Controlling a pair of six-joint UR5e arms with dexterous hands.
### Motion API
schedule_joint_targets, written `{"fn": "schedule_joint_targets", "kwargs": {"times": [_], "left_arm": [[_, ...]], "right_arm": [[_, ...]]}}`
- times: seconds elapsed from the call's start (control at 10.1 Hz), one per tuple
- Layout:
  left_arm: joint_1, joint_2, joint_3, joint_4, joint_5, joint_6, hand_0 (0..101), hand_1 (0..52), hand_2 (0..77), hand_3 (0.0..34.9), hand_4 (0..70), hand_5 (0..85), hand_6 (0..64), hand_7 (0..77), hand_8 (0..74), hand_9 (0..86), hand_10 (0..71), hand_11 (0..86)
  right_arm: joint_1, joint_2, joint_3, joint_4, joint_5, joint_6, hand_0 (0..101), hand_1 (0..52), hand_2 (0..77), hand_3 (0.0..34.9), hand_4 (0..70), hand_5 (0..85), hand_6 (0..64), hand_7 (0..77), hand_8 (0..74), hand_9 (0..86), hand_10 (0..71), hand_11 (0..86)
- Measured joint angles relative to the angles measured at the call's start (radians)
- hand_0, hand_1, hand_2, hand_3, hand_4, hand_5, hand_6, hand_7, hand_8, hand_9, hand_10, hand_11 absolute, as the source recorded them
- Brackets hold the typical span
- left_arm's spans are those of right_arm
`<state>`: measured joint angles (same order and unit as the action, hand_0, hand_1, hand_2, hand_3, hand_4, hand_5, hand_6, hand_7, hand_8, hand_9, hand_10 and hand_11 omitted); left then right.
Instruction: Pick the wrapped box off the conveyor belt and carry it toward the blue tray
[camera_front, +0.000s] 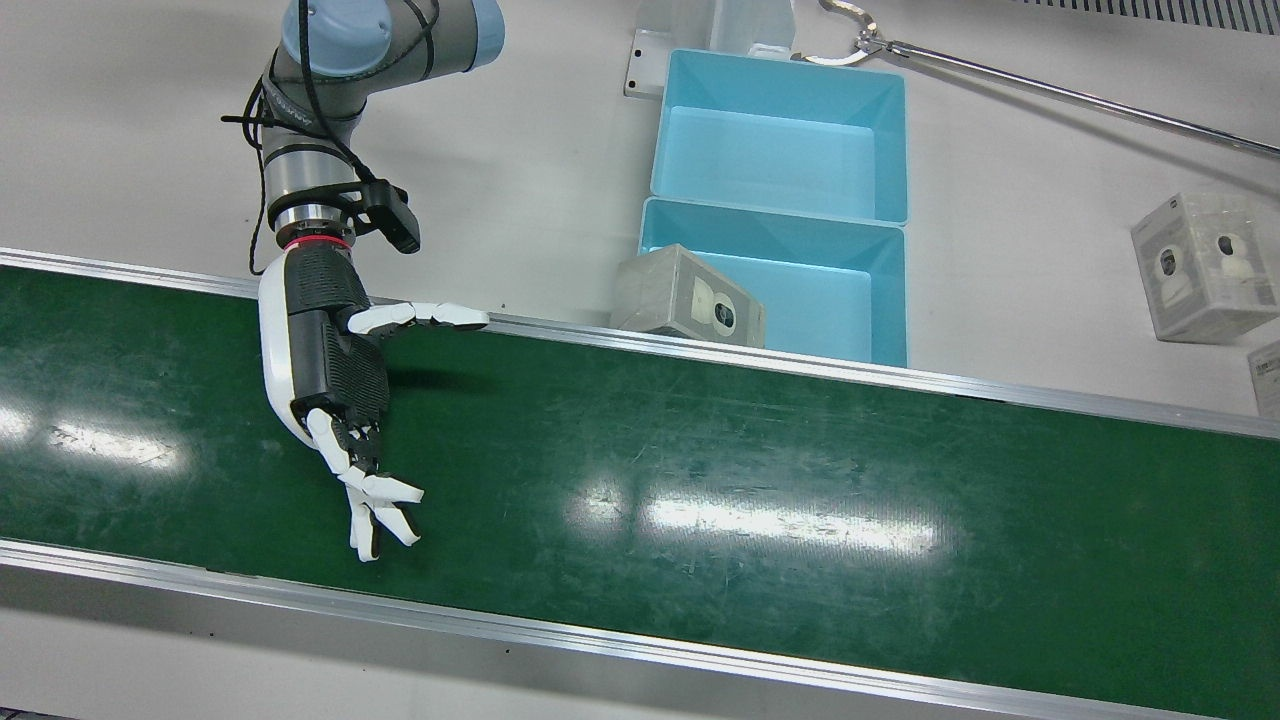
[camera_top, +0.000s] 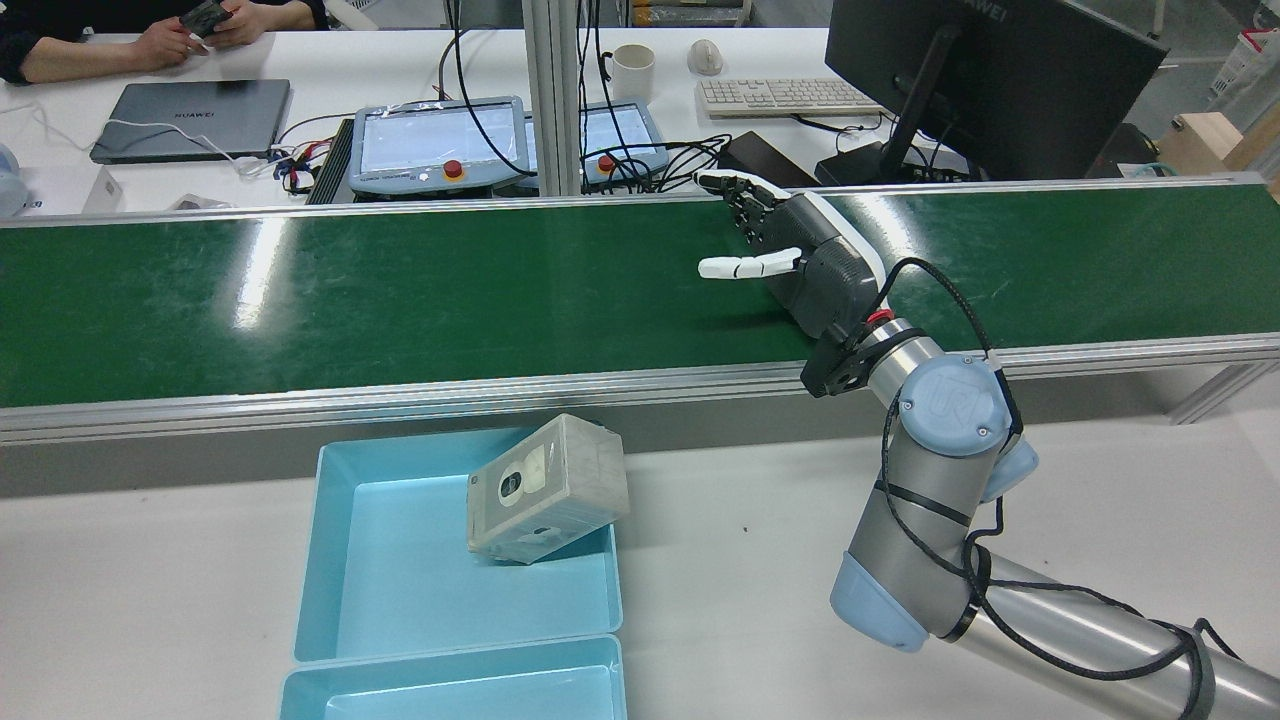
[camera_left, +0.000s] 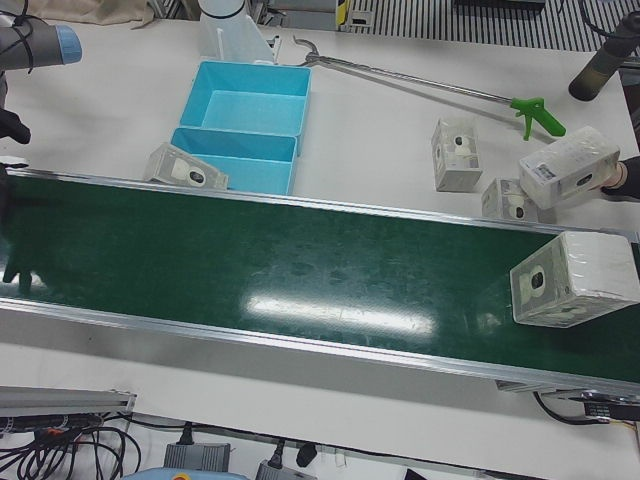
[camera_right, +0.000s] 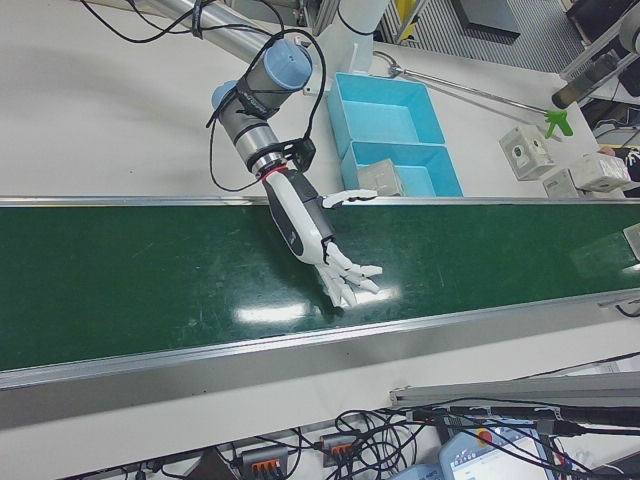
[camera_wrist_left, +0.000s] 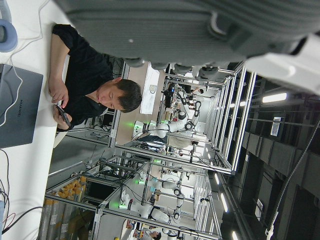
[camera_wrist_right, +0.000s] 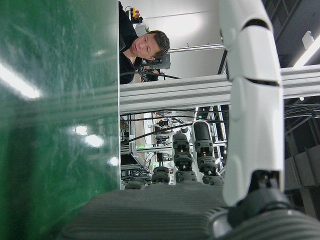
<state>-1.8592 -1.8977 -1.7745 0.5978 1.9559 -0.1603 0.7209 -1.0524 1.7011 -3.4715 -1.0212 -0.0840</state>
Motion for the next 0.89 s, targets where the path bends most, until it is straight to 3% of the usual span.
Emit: {"fn": "schedule_joint_targets", "kwargs": {"times": [0.89], "left_arm": [[0.000, 0.000, 0.000, 0.000, 0.000, 0.000, 0, 0.0, 0.5, 0.0, 0.0, 1.1, 0.5, 0.5, 0.5, 0.5, 0.5, 0.5]], "right_arm": [[0.001, 0.005, -0.013, 0.002, 0.003, 0.003, 49, 15.8, 13.1, 0.0, 12.5, 25.1, 7.6, 7.1, 1.6, 4.4, 0.0, 0.5]]}}
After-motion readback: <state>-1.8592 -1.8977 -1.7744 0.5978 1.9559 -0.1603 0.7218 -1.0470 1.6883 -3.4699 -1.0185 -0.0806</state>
